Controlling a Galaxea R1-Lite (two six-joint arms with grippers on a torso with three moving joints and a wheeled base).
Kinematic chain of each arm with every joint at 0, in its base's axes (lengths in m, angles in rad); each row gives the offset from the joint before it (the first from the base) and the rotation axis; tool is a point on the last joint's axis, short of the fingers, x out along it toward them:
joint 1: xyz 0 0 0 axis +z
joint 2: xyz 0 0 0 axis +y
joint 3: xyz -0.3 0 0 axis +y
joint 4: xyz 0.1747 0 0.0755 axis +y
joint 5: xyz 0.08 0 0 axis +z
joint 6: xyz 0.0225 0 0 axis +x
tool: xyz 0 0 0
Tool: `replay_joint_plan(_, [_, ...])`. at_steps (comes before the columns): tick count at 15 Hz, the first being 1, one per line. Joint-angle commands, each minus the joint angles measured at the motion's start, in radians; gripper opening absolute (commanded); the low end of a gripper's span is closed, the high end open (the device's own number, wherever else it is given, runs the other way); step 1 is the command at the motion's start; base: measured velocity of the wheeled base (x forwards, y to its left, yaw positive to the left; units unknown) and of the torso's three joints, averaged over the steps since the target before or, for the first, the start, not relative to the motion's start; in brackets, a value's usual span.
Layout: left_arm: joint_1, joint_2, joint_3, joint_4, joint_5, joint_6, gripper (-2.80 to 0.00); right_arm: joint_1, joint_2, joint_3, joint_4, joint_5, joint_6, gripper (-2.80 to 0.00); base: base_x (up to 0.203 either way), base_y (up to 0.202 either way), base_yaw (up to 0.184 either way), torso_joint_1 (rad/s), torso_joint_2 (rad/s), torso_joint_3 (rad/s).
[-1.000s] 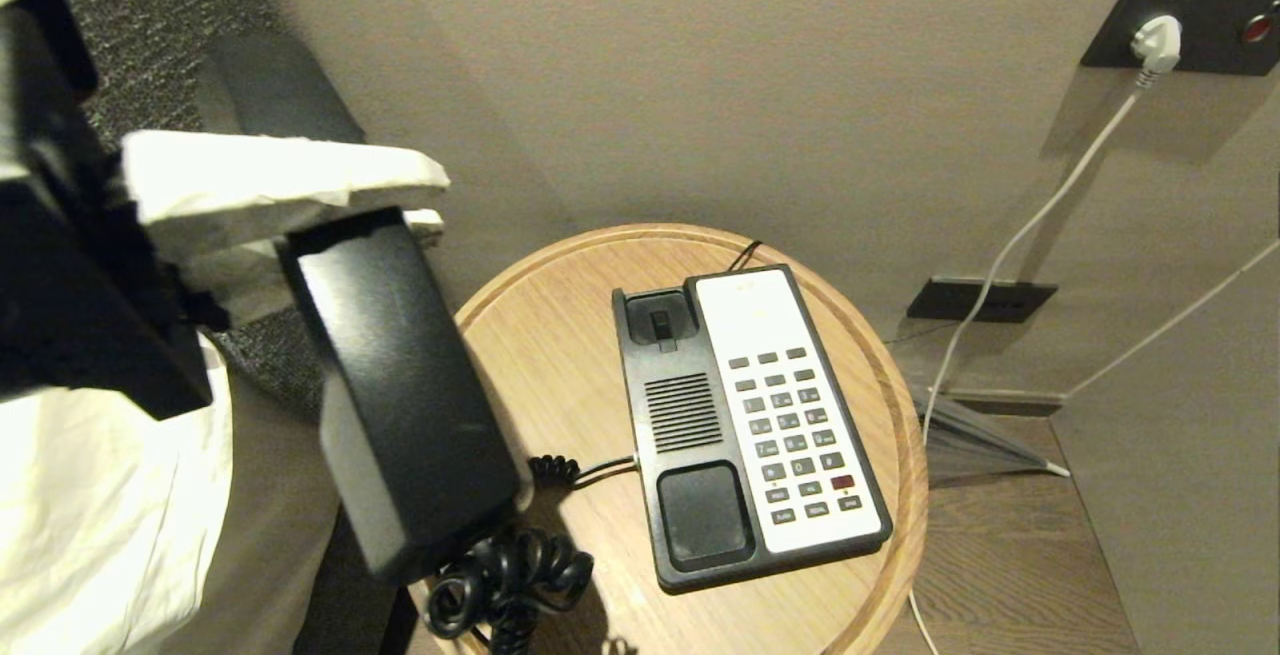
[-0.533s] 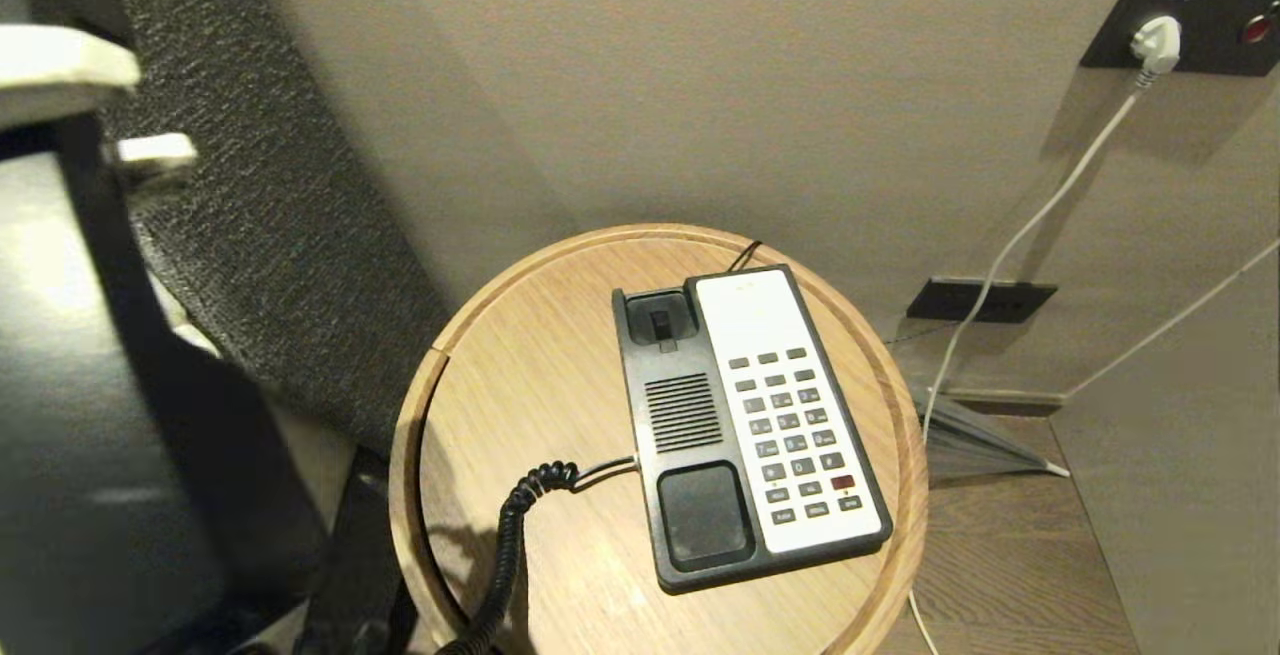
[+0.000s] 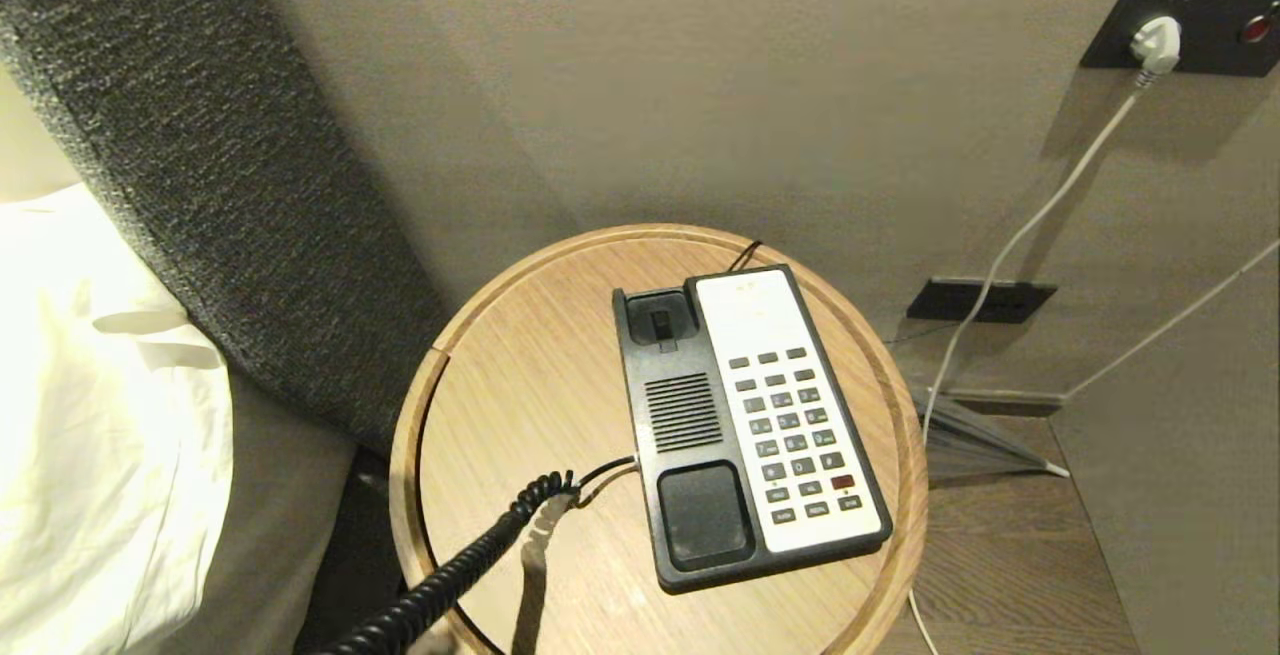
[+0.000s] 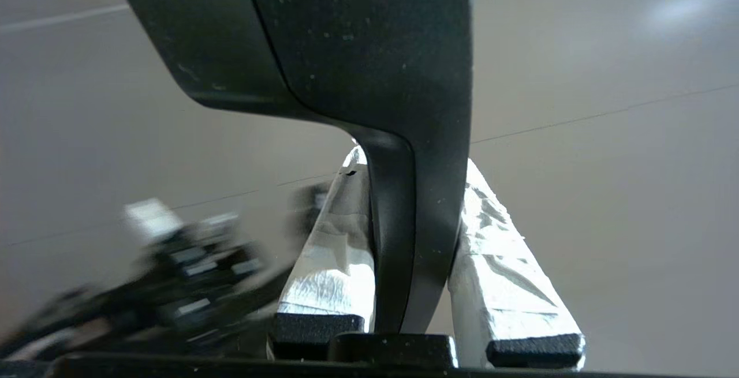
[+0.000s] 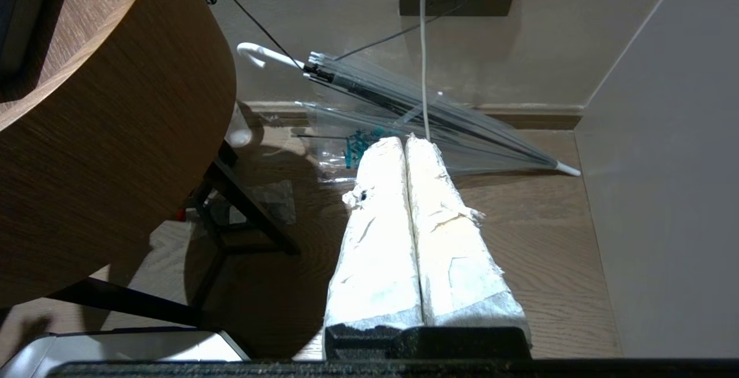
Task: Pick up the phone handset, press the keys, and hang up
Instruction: Dial the number
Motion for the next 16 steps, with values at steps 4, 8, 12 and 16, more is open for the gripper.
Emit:
replay_joint_plan(4, [0.0, -0.004, 0.116, -0.324, -0.018, -0.166, -2.8, 0.0, 0.0, 0.008, 0.0, 0.0, 0.0, -2.8, 0.0, 0.0, 0.0, 0.0, 0.0, 0.0])
replay_joint_plan(8, [0.0, -0.007, 0.227, -0.45, -0.069, -0.173, -2.8, 0.001, 0.0, 0.008, 0.0, 0.0, 0.0, -2.8, 0.0, 0.0, 0.0, 0.0, 0.0, 0.0])
replay_joint_plan(12, [0.002, -0.024, 0.316, -0.484, -0.069, -0.165, -2.8, 0.0, 0.0, 0.008, 0.0, 0.0, 0.0, -2.8, 0.0, 0.0, 0.0, 0.0, 0.0, 0.0])
replay_joint_plan(16, [0.012, -0.033, 0.336, -0.492, -0.073, -0.152, -2.8, 0.0, 0.0, 0.009, 0.0, 0.0, 0.0, -2.8, 0.0, 0.0, 0.0, 0.0, 0.0, 0.0])
